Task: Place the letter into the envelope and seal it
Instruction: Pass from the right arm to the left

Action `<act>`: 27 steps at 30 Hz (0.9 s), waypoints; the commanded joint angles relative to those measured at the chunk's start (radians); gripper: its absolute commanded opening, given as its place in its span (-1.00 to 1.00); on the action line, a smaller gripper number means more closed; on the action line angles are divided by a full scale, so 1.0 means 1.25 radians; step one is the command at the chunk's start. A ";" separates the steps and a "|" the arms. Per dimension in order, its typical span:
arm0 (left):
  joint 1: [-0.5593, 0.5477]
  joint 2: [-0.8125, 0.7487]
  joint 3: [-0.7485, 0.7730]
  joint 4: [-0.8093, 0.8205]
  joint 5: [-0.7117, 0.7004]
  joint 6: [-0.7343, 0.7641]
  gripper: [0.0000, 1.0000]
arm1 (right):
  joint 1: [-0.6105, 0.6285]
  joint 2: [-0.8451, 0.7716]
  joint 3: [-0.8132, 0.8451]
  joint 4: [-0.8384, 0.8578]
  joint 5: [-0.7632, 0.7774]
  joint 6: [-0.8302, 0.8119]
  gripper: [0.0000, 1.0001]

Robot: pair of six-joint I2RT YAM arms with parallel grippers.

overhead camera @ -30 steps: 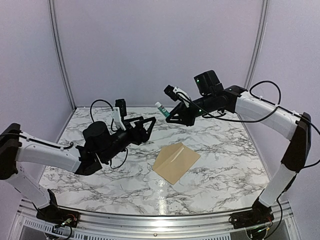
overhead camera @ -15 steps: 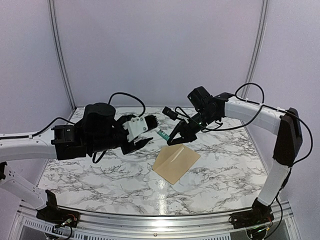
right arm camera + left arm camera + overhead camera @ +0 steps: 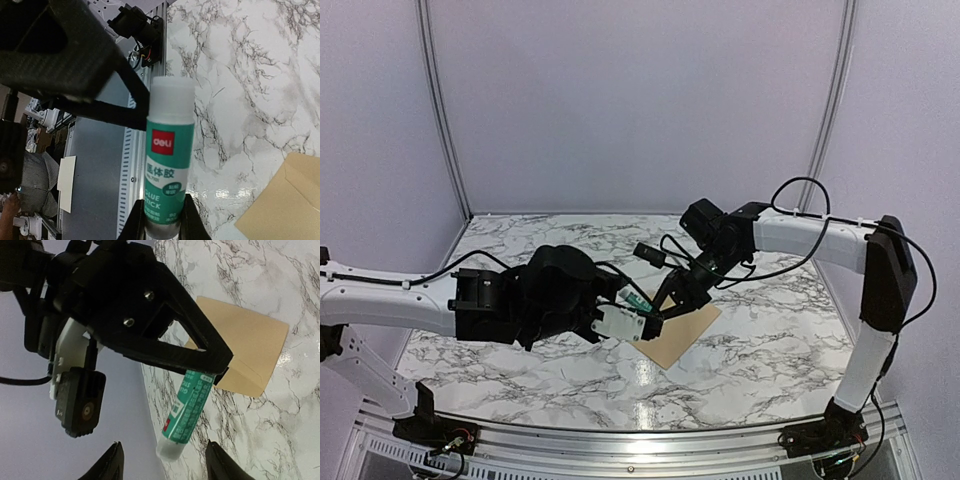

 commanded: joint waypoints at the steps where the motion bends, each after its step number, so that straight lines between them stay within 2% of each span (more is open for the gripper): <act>1: -0.015 0.037 0.031 -0.019 -0.043 0.102 0.13 | 0.018 0.017 0.013 -0.020 -0.046 -0.016 -0.82; 11: -0.020 0.069 -0.012 0.066 -0.139 0.204 -0.22 | 0.026 0.028 0.020 -0.042 -0.046 -0.031 -0.82; 16: -0.021 0.075 -0.006 0.073 -0.121 0.180 -0.49 | 0.026 0.029 0.026 -0.042 -0.052 -0.029 -0.80; 21: -0.023 0.072 -0.011 0.071 -0.095 0.137 -0.57 | 0.026 0.032 0.038 -0.039 -0.045 -0.019 -0.77; 23: -0.026 0.075 -0.014 0.070 -0.091 0.116 -0.62 | 0.026 0.028 0.046 -0.047 -0.039 -0.024 -0.62; 25: -0.026 0.081 -0.011 0.064 -0.093 0.076 -0.64 | 0.021 0.015 0.060 -0.069 -0.027 -0.051 -0.32; 27: -0.022 0.085 -0.010 0.057 -0.078 -0.020 -0.65 | 0.008 -0.007 0.087 -0.103 -0.001 -0.098 -0.12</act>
